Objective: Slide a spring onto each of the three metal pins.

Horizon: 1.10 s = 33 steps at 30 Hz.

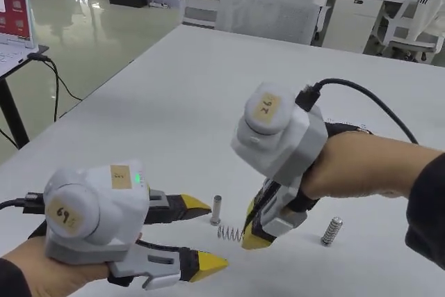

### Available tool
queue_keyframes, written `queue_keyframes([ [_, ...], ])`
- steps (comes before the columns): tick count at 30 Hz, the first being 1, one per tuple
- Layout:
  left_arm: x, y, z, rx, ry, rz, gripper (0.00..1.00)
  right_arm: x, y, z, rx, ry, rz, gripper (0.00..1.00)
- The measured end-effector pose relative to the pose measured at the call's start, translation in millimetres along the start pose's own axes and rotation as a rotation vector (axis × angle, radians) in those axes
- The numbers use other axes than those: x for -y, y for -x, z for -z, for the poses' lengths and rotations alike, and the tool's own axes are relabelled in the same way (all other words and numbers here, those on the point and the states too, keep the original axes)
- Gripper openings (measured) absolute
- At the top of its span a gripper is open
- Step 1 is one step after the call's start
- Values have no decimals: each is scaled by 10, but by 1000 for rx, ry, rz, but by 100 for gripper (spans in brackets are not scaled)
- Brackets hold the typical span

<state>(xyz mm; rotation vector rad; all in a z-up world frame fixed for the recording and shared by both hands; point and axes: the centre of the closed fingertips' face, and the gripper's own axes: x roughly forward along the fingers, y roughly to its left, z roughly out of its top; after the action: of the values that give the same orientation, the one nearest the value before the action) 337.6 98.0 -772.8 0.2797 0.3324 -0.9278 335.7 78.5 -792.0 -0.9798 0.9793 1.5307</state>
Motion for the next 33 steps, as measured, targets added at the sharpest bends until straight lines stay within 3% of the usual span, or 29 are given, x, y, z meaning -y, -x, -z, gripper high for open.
queue_keyframes([
  [16,160,-29,-42,15,-84,62,10,-156,73,-14,-49,47,-39,8],
  [23,187,-36,-24,4,-124,70,4,-198,85,-10,-60,47,-54,8],
  [33,166,-33,-20,1,-117,63,3,-190,192,-104,-29,51,-27,8],
])
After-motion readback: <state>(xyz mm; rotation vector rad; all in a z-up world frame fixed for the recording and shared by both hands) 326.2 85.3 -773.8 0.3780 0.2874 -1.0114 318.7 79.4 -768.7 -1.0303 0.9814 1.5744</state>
